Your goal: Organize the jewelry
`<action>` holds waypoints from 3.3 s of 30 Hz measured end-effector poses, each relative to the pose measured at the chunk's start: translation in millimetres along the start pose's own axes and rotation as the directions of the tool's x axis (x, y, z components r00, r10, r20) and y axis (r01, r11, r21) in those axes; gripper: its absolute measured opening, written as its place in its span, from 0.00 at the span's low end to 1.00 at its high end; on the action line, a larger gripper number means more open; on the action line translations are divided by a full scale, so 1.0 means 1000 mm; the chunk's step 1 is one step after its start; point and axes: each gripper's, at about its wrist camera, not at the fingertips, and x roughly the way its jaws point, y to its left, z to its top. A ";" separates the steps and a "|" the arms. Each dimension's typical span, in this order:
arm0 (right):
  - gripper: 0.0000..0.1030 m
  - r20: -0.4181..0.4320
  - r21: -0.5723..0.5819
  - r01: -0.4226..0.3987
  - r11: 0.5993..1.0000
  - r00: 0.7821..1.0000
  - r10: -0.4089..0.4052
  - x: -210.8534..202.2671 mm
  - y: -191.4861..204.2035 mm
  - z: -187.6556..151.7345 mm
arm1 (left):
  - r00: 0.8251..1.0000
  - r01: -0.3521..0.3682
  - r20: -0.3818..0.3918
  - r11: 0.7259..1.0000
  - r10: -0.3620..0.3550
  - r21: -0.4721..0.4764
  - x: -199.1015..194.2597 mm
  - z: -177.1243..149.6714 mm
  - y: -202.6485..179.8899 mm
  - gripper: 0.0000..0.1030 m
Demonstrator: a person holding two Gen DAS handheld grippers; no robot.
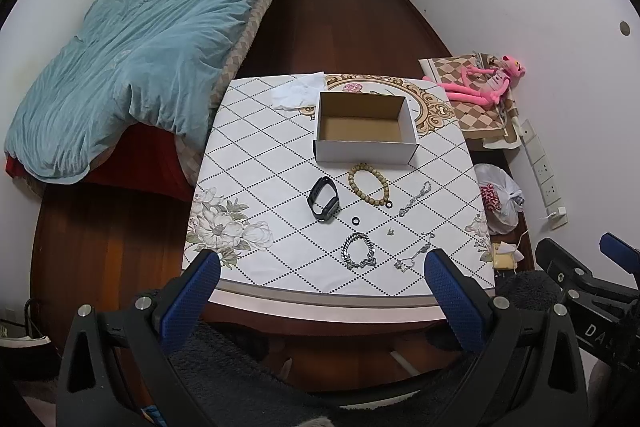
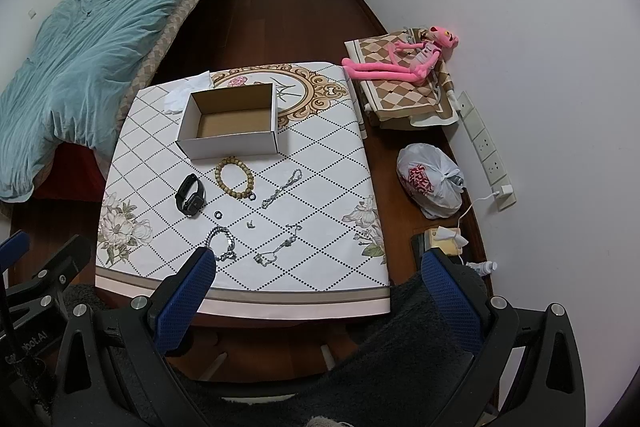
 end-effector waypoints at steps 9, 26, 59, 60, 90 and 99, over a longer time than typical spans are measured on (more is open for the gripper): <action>1.00 0.002 0.000 -0.001 1.000 1.000 0.001 -0.001 -0.001 0.002 | 1.000 -0.003 0.003 1.000 0.003 0.005 -0.003 0.001 0.000 1.00; 1.00 0.008 -0.001 0.001 1.000 1.000 -0.001 -0.001 0.002 0.004 | 1.000 -0.007 0.010 1.000 0.007 0.009 -0.009 0.008 0.000 1.00; 1.00 0.022 -0.002 -0.006 1.000 1.000 0.006 -0.007 0.001 0.010 | 1.000 -0.006 0.012 1.000 0.006 0.009 -0.010 0.012 0.000 1.00; 1.00 0.022 -0.002 -0.007 1.000 1.000 0.007 -0.007 0.001 0.009 | 1.000 -0.006 0.012 1.000 0.006 0.008 -0.010 0.011 0.000 1.00; 1.00 -0.184 0.086 0.010 0.996 0.983 0.006 0.144 -0.026 0.018 | 0.987 -0.052 -0.149 0.996 0.061 0.066 0.137 0.021 -0.009 1.00; 0.92 -0.347 0.119 -0.036 0.992 0.935 0.076 0.231 -0.019 -0.021 | 0.934 0.043 -0.354 0.999 -0.038 0.006 0.223 -0.015 -0.007 0.71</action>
